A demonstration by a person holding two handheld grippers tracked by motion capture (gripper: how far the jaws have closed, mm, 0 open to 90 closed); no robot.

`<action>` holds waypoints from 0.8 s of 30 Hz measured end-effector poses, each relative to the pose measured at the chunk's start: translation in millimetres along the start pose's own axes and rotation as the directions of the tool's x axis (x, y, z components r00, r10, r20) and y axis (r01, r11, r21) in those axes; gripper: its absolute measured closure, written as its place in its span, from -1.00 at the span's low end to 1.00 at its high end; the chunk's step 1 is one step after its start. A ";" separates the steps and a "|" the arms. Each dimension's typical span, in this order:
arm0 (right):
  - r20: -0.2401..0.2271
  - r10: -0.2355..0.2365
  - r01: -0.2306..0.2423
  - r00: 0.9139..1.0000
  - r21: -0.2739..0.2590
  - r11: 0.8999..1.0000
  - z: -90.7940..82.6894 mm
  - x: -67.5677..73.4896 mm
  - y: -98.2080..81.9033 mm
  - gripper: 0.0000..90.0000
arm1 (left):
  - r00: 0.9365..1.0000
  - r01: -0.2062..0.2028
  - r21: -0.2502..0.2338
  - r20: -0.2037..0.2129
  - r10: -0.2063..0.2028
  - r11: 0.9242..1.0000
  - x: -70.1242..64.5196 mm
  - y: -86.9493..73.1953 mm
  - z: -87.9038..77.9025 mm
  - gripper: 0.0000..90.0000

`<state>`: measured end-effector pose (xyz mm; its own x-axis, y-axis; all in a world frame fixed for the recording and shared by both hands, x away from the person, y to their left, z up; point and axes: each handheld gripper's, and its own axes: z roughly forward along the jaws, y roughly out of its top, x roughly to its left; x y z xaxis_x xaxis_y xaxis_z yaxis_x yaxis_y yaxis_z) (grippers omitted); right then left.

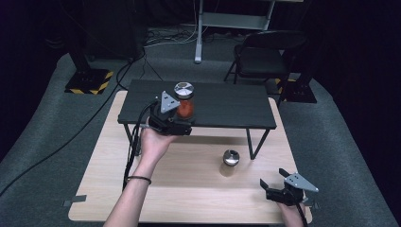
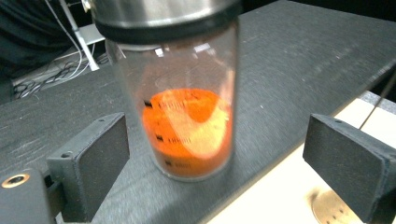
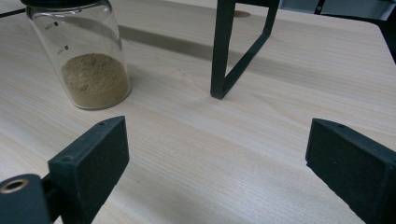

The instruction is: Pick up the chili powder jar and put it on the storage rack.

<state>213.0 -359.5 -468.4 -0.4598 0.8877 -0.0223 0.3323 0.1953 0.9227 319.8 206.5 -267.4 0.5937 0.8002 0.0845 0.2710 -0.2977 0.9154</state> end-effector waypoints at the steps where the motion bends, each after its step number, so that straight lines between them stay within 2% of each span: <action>1: 0.000 -0.001 0.001 1.000 0.001 1.000 0.1 0.1 0.2 -0.88 | 1.000 -0.002 -0.003 0.003 0.002 1.000 0.2 -1.5 -1.1 -0.85; 3: 0.002 -0.002 0.002 1.000 0.001 1.000 0.1 0.6 0.1 -0.88 | 1.000 -0.013 -0.020 0.019 0.014 1.000 -0.5 -10.6 -7.1 -0.85; 9: 0.003 -0.003 0.003 1.000 0.002 1.000 -0.1 1.1 0.3 -0.88 | 0.999 -0.039 -0.015 0.033 0.039 0.999 -3.3 -24.8 -14.0 -0.85; 13: 0.002 -0.002 0.002 1.000 0.001 1.000 -0.2 0.9 0.1 -0.88 | 0.997 -0.018 -0.036 0.070 0.021 0.999 0.6 -43.1 -23.7 -0.84; 18: 0.003 -0.004 0.004 1.000 0.001 1.000 -0.1 1.1 0.1 -0.88 | 0.996 -0.013 -0.042 0.082 0.017 0.999 3.1 -55.2 -30.7 -0.84; 24: 0.003 -0.005 0.005 1.000 0.002 1.000 -0.1 1.7 0.3 -0.88 | 0.996 0.007 -0.047 0.090 -0.003 0.999 6.2 -80.7 -39.6 -0.84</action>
<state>212.2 -358.0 -468.2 -0.4592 0.8879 -0.0274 0.3321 0.2002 0.9217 271.6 256.1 -325.1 0.6590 0.7507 0.0460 0.2392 -0.2672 0.9335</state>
